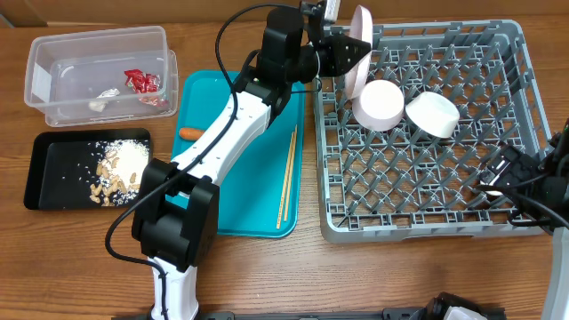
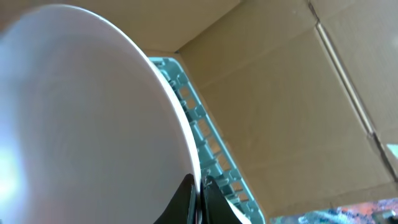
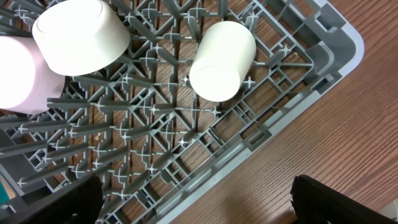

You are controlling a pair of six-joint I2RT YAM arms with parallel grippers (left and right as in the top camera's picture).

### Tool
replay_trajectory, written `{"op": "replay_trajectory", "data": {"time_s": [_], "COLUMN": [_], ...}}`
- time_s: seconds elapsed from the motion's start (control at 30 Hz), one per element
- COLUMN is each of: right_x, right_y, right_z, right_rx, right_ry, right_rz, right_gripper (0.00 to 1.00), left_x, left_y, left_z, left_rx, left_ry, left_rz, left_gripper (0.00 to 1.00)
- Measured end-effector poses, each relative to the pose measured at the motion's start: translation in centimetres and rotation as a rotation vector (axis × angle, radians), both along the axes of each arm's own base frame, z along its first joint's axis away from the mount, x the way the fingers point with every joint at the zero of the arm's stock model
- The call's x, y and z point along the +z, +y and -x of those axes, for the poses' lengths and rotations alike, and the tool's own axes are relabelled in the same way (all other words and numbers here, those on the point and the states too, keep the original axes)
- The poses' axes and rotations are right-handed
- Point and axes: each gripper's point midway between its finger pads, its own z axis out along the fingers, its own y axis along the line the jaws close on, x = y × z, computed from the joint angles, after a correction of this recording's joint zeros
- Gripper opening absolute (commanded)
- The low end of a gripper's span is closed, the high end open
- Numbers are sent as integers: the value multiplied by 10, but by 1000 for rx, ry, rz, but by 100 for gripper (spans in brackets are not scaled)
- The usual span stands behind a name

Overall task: Sort waste into correct bins and load items into the dishwasher
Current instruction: 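Stand the plate upright in the rack's left edge and release it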

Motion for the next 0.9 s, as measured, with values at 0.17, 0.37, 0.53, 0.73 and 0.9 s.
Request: {"op": "replay_trajectory", "data": {"time_s": [0.17, 0.37, 0.53, 0.73, 0.9], "right_x": [0, 0, 0, 0, 0], "right_y": [0, 0, 0, 0, 0], "right_z": [0, 0, 1, 1, 1], "right_rx": [0, 0, 0, 0, -1], "right_ry": [1, 1, 3, 4, 4], "right_rz": [0, -1, -1, -1, -2], "right_gripper": [100, 100, 100, 100, 100], "left_x": [5, -2, -30, -47, -64], "left_y": [0, -11, -17, -6, 19], "left_z": [-5, -1, -4, -14, -20], "left_rx": [37, 37, 32, 57, 73], "left_ry": [-2, 24, 67, 96, 170], "left_rz": [20, 17, -8, -36, -73], "left_gripper": [4, 4, 4, 4, 21]}}
